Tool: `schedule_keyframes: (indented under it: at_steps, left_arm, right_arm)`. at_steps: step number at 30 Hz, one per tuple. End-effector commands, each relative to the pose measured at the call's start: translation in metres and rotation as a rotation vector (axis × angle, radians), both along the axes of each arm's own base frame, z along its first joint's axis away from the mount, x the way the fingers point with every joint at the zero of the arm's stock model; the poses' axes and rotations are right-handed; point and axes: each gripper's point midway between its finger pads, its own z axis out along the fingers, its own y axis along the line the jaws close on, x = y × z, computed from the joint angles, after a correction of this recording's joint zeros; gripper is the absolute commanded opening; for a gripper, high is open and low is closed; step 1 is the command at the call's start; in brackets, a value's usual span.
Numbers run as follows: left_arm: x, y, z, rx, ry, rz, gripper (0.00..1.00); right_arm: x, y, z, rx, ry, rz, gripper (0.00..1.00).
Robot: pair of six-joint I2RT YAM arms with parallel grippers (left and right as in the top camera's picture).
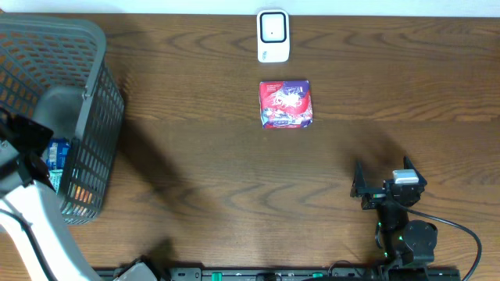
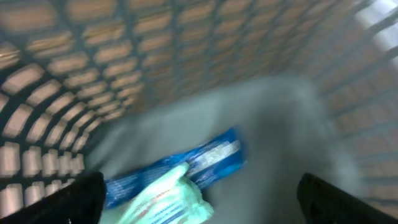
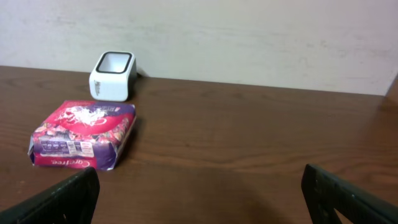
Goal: Scan the item barcode
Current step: 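Release the package and move the left gripper back to the basket, then grasp the green wipes packet in the basket with left gripper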
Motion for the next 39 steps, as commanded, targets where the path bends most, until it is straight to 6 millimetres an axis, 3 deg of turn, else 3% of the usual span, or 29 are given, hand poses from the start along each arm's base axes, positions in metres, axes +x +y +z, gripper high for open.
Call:
schedule_keyframes:
  at_steps: [1,4,16,23,25,27,28,32,35,37,39]
  left_arm:
    - [-0.019,0.011,-0.025,-0.002,0.164,0.064,0.92]
    - [-0.025,0.005,-0.051,-0.076,0.251,0.054,0.85]
    - [-0.034,-0.005,-0.132,-0.264,0.483,0.037,0.86]
    - [-0.035,-0.017,-0.168,-0.378,0.546,0.009,0.85]
    - [-0.03,-0.025,-0.175,-0.425,0.53,-0.014,0.67]
    - [-0.028,-0.027,-0.177,-0.438,0.519,-0.024,0.33]
    - [-0.027,-0.027,-0.174,-0.435,0.511,-0.025,0.09]
    - [-0.022,-0.024,-0.164,-0.422,0.481,-0.028,0.07]
    - [-0.006,-0.029,-0.148,-0.437,0.389,-0.063,0.07]
    - [0.01,-0.032,-0.13,-0.442,0.296,-0.1,0.07]
    - [0.037,-0.036,-0.093,-0.427,0.127,-0.174,0.07]
  right_arm:
    - [0.0,-0.002,-0.001,-0.013,0.0,-0.01,0.99]
    - [0.0,-0.002,-0.001,-0.013,0.0,-0.01,0.99]
    - [0.0,-0.002,-0.001,-0.012,0.0,-0.01,0.99]
    - [0.0,-0.002,-0.001,-0.013,0.0,-0.01,0.99]
    - [0.0,-0.002,-0.001,-0.013,0.0,-0.01,0.99]
    - [0.0,-0.002,-0.001,-0.013,0.0,-0.01,0.99]
    - [0.0,-0.002,-0.001,-0.013,0.0,-0.01,0.99]
    - [0.0,-0.002,-0.001,-0.013,0.0,-0.01,0.99]
    - [0.0,-0.002,-0.001,-0.013,0.0,-0.01,0.99]
    - [0.0,-0.002,-0.001,-0.013,0.0,-0.01,0.99]
    - [0.0,-0.002,-0.001,-0.013,0.0,-0.01,0.99]
